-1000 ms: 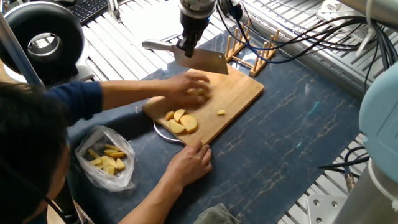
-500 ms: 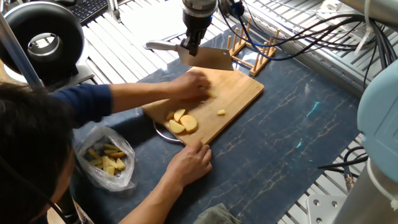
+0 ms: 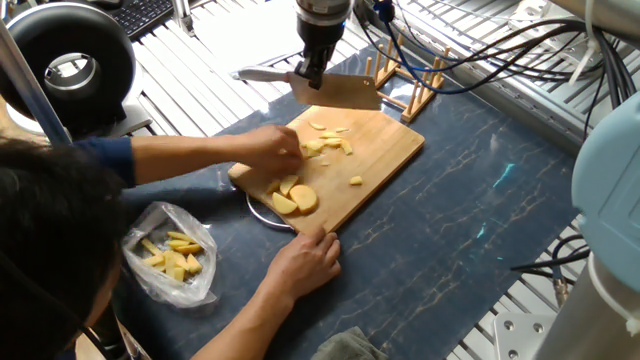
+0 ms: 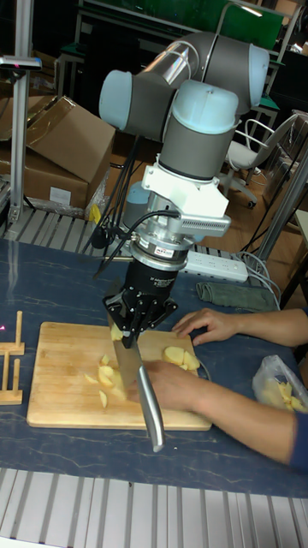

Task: Chop the potatoes

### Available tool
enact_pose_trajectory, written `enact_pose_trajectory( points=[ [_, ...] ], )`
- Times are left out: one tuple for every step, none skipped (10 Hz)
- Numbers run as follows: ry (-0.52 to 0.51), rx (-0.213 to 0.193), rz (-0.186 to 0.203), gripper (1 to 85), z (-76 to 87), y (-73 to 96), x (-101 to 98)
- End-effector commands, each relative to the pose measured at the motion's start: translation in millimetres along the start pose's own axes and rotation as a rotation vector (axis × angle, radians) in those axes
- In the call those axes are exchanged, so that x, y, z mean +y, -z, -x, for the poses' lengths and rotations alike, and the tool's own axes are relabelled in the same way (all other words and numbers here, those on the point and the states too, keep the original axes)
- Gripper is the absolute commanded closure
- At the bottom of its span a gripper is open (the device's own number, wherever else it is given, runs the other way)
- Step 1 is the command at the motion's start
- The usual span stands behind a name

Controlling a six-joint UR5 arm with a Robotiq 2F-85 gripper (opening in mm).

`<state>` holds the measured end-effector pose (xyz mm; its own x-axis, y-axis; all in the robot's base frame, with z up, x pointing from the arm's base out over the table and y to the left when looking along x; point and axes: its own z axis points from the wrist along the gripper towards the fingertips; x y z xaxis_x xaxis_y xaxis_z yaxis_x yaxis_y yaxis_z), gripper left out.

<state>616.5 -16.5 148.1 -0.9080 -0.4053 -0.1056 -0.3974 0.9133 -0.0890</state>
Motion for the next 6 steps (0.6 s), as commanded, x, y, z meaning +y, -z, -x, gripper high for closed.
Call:
enact_pose_trajectory(
  points=[
    [0.006, 0.006, 0.006, 84.7, -1.5, 0.6, -1.1],
    [0.009, 0.008, 0.006, 84.7, -2.0, 1.7, -2.3],
    [0.013, 0.009, 0.010, 84.7, -2.7, 2.5, -3.1],
    [0.018, 0.016, 0.011, 84.7, -4.4, 2.7, -3.4],
    [0.018, 0.015, 0.013, 84.7, -4.2, 2.7, -3.2],
    [0.016, 0.016, 0.013, 84.7, -4.2, 3.3, -3.1]
  ],
)
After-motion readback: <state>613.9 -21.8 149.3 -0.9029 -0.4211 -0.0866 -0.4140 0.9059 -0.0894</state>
